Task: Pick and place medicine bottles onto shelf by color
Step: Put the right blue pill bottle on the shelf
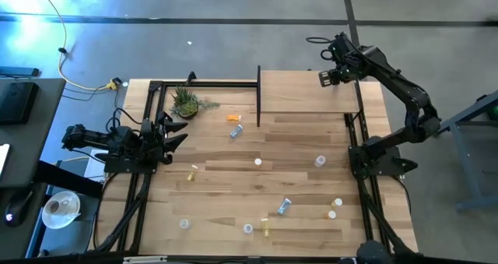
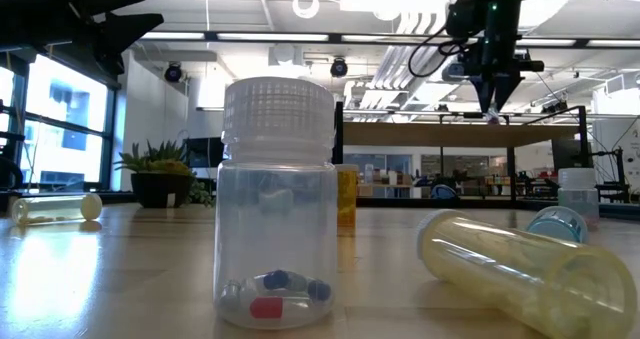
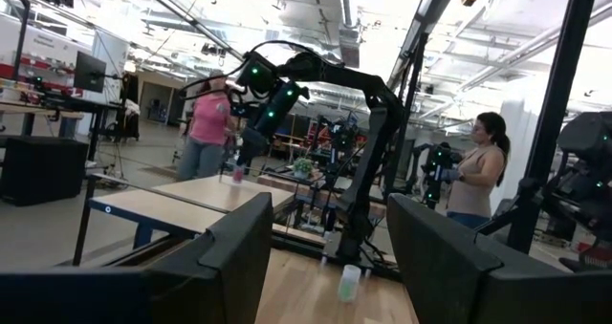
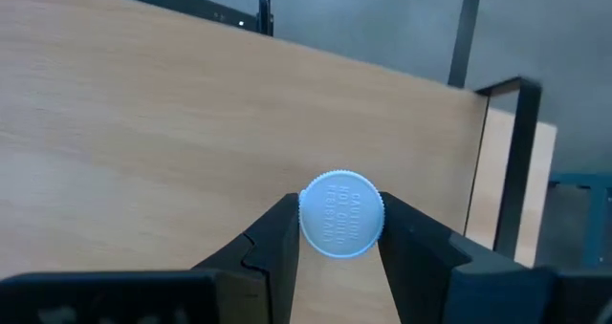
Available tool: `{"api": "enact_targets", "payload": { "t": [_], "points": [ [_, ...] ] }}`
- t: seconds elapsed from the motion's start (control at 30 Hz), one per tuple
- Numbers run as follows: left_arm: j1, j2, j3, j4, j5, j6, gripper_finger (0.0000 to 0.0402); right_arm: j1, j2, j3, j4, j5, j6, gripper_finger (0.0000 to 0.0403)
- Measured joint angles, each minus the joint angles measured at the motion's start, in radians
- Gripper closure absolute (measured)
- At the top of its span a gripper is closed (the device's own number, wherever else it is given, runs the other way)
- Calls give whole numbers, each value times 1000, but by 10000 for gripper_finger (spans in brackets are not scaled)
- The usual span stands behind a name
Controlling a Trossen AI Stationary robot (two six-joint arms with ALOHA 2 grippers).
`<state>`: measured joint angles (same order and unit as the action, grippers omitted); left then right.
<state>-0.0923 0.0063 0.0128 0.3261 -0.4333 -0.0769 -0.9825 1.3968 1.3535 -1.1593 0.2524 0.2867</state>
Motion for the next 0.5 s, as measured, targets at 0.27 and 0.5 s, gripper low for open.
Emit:
{"api": "enact_targets", "payload": {
  "t": [0.27,0.5],
  "points": [
    [0,0,0,0,0,1,204,0,0,-1,32,-8,3,282],
    [0,0,0,0,0,0,204,0,0,-1,111,-90,12,282]
  ]
}}
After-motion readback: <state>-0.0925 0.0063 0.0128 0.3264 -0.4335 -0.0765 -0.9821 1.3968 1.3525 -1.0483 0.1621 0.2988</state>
